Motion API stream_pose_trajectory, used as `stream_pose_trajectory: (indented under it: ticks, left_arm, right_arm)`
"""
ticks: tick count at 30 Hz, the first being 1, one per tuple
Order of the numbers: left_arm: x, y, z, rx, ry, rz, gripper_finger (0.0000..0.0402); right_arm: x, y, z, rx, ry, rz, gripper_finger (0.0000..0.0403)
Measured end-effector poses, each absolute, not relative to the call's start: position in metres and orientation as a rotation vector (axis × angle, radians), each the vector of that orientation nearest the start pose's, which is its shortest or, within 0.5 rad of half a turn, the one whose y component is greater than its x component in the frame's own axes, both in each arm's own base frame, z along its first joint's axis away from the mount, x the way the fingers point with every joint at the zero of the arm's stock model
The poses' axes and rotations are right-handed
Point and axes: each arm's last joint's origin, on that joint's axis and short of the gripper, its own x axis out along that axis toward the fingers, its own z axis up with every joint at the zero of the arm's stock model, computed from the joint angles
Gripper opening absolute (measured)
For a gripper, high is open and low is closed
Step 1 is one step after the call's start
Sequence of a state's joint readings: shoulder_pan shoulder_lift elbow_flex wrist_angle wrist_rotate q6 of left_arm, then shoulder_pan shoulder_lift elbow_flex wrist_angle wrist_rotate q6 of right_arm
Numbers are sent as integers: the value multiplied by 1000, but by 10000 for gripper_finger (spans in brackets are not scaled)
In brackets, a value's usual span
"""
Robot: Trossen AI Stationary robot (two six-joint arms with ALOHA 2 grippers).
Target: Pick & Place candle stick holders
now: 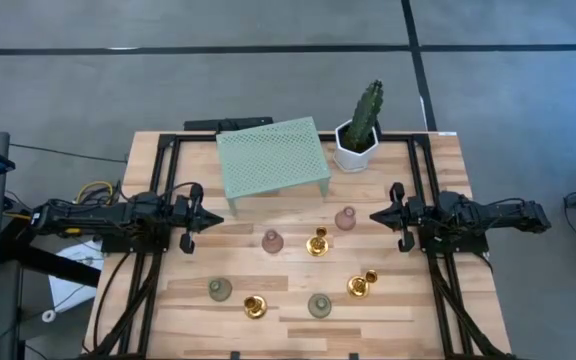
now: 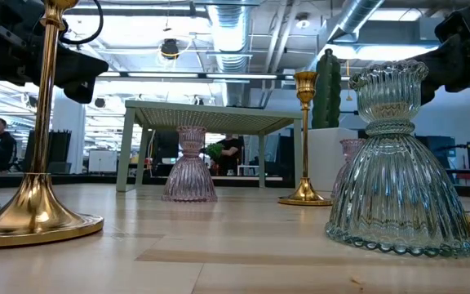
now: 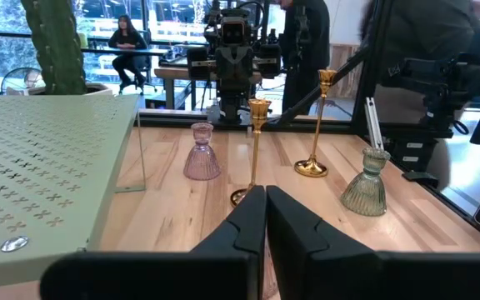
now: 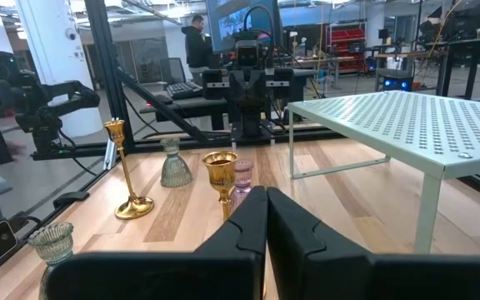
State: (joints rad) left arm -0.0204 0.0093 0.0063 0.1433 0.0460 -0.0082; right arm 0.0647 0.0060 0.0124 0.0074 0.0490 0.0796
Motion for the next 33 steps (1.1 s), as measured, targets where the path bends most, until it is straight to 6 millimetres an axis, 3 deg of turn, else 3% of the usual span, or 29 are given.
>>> stream_pose_trajectory:
  ticks: [33]
  left_arm:
    - [97, -4, 180, -7, -150, -89, 12]
  right_arm:
    - [97, 5, 169, 64, -21, 11, 0]
